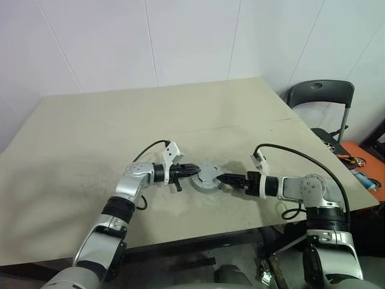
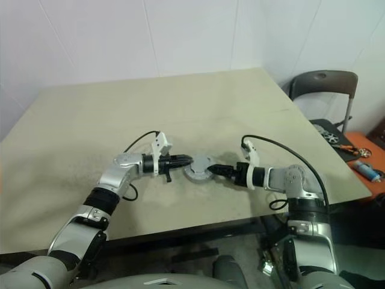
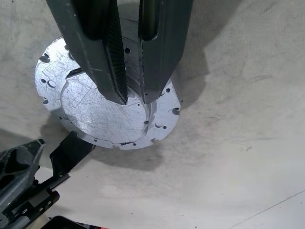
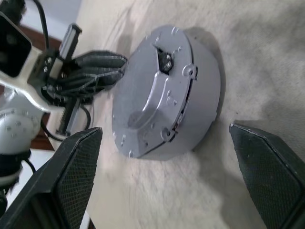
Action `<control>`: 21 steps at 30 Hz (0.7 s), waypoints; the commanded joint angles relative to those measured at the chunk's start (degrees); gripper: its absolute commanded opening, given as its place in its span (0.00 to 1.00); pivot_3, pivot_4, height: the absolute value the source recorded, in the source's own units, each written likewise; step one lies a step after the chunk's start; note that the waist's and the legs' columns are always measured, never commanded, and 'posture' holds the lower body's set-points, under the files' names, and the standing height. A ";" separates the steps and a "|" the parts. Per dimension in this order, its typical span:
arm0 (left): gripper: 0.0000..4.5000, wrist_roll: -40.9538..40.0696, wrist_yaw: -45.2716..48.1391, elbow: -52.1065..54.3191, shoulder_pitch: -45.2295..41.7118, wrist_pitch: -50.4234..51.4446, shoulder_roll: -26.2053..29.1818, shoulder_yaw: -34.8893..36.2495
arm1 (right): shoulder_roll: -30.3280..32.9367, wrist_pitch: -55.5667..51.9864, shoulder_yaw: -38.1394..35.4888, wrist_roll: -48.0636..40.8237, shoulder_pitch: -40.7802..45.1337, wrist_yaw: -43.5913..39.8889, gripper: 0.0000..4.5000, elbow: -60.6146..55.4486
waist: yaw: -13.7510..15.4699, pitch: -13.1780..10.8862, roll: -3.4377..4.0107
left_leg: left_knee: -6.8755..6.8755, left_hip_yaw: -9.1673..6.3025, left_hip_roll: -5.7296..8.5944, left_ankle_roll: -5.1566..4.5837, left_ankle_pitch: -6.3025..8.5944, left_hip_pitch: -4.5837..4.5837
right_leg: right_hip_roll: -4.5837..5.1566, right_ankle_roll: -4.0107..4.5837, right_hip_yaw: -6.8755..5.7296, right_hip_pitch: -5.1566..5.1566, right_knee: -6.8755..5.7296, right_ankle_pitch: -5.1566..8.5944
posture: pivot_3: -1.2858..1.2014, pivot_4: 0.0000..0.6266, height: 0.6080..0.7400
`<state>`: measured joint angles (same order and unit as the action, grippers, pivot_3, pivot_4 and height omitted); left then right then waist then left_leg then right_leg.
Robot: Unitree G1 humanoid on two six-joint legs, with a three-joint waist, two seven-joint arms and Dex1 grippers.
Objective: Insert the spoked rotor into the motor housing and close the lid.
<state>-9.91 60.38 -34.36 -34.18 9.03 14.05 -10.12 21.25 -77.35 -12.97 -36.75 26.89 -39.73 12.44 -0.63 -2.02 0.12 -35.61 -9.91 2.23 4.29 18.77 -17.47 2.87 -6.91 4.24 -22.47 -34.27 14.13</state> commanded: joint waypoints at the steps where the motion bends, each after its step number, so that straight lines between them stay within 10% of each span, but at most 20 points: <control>1: 0.11 2.79 -0.74 -3.01 1.33 1.06 -0.02 -2.07 | -2.70 -0.27 0.98 -0.04 -1.33 2.68 0.99 -0.06 | -0.07 0.03 0.01 | -0.07 0.00 0.00 0.00 0.00 0.01 | -0.01 -0.06 0.00 0.03 -0.02 0.01 | 0.52 0.00 1.00; 21: 0.11 2.05 -1.33 -1.90 1.46 2.15 1.56 -0.61 | -15.10 0.93 0.59 0.56 3.59 10.16 0.99 4.42 | -2.35 0.28 -0.08 | -0.42 0.02 -0.14 -0.01 0.00 0.17 | -0.23 -0.04 0.06 -0.04 -0.69 -0.02 | 0.52 0.00 1.00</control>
<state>-9.90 59.09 -35.02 -33.95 9.49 16.02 -8.55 9.14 -77.15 -14.30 -36.28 29.31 -30.21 13.72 -2.98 -1.74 0.04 -36.04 -9.89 2.09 4.28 18.77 -17.28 2.63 -6.96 4.31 -22.52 -35.06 14.10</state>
